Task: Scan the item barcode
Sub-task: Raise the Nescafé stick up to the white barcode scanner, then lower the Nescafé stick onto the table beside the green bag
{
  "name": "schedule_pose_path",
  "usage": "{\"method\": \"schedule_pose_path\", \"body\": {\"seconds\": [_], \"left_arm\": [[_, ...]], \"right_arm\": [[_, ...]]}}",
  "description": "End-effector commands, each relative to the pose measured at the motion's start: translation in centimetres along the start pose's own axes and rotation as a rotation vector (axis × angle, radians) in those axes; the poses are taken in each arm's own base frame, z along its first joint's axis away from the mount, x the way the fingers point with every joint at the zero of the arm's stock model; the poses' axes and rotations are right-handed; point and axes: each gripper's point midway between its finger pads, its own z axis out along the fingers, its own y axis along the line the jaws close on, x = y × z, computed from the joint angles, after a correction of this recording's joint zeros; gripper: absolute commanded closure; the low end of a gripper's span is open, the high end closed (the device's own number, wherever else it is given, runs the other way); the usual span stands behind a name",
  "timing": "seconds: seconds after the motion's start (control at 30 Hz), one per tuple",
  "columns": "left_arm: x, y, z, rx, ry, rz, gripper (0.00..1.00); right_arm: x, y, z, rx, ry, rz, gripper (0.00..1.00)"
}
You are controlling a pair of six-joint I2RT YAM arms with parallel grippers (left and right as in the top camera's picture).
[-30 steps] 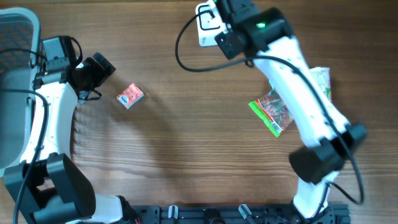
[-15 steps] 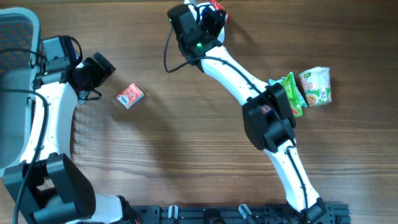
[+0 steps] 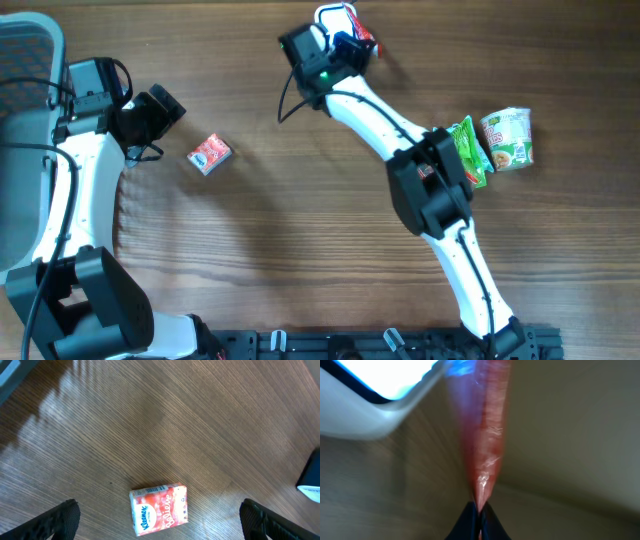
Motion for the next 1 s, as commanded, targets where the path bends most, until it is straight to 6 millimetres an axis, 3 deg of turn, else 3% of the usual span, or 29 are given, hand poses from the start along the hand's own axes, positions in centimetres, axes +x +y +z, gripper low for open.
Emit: {"method": "schedule_pose_path", "body": {"seconds": [0.0, 0.03, 0.2, 0.3, 0.43, 0.57, 0.63, 0.8, 0.87, 0.9, 0.97], "left_arm": [[-1.0, -0.3, -1.1, 0.013, -0.035, -0.002, 0.0], [-1.0, -0.3, -1.1, 0.014, -0.036, -0.002, 0.0], [-1.0, -0.3, -1.1, 0.014, -0.036, -0.002, 0.0], [-1.0, -0.3, -1.1, 0.014, -0.036, -0.002, 0.0], [-1.0, -0.3, -1.1, 0.014, -0.036, -0.002, 0.0], [-1.0, -0.3, -1.1, 0.014, -0.036, -0.002, 0.0], [-1.0, -0.3, -1.1, 0.014, -0.036, -0.002, 0.0], [-1.0, -0.3, -1.1, 0.014, -0.036, -0.002, 0.0], [-1.0, -0.3, -1.1, 0.014, -0.036, -0.002, 0.0], [-1.0, -0.3, -1.1, 0.013, -0.035, -0.002, 0.0], [-1.0, -0.3, -1.1, 0.014, -0.036, -0.002, 0.0]], "right_arm": [[3.8, -11.0, -6.2, -0.063, -0.116, 0.319, 0.96], [5.3, -10.9, -8.1, -0.193, -0.154, 0.354, 0.96], [10.9, -6.5, -16.9, -0.955, -0.227, 0.506, 0.96], [14.2, -3.9, -18.9, -1.218, -0.078, 0.537, 0.96], [17.4, 0.7, -16.4, -1.21, 0.219, 0.584, 0.96], [18.6, 6.0, -15.0, -1.207, 0.363, 0.58, 0.96], [19.8, 8.9, -13.0, -1.126, 0.451, 0.611, 0.96], [20.1, 15.8, -9.8, -1.069, 0.439, 0.669, 0.96], [21.3, 16.2, -8.2, -0.971, 0.489, 0.736, 0.96], [22.8, 15.8, -6.8, -0.876, 0.546, 0.78, 0.96], [23.5, 15.4, -5.9, -0.85, 0.562, 0.797, 0.96]]}}
